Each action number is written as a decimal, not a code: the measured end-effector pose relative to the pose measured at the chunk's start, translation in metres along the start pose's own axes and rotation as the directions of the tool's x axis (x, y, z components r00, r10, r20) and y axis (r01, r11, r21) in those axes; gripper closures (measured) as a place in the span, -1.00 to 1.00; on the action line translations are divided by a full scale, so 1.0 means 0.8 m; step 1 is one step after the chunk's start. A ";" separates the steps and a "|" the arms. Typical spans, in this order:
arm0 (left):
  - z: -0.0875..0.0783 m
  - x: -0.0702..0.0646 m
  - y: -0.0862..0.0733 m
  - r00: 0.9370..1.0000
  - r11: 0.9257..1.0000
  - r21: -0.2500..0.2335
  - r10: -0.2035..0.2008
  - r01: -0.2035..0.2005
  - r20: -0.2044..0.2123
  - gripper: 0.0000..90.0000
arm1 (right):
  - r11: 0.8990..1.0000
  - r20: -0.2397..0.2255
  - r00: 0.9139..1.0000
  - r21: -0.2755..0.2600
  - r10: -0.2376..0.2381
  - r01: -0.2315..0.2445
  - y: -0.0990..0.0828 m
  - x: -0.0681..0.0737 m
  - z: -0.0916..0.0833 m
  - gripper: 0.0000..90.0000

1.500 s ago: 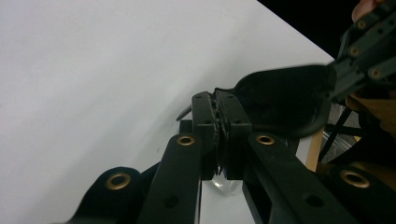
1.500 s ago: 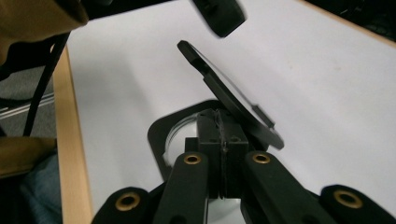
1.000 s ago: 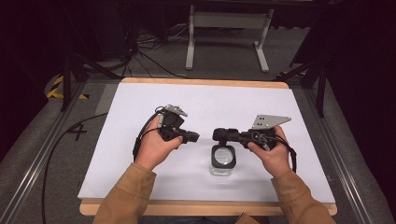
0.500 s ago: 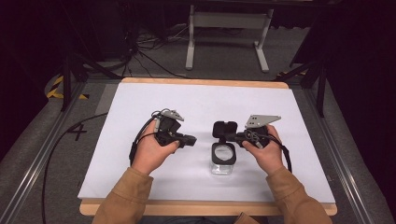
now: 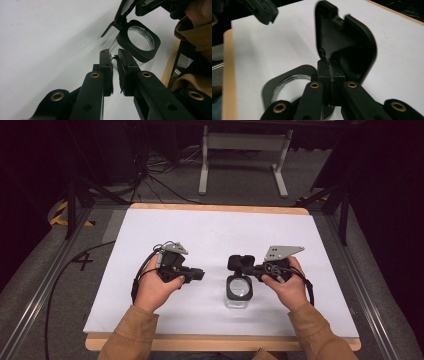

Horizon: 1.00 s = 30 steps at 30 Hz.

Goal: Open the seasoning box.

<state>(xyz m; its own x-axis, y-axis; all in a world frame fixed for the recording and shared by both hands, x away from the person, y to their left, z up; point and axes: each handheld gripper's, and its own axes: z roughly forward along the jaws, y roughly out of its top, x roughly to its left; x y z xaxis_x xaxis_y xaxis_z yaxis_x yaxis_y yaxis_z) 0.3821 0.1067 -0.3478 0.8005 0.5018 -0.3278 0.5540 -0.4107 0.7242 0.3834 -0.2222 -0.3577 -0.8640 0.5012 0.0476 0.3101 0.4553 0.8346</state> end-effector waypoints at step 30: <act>-0.013 0.106 -0.063 0.959 0.996 -0.010 -0.093 0.094 -0.267 0.15 | 0.959 0.379 0.894 0.055 0.237 -0.277 -0.092 -0.112 -0.098 0.06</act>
<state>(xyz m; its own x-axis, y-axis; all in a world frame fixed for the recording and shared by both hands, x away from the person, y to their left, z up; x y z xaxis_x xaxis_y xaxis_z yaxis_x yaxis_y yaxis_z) 0.4192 0.1781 -0.4055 0.6549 0.7231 -0.2196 0.6244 -0.3540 0.6963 0.4069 -0.3586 -0.3806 -0.5490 0.8352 0.0319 0.5584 0.3381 0.7575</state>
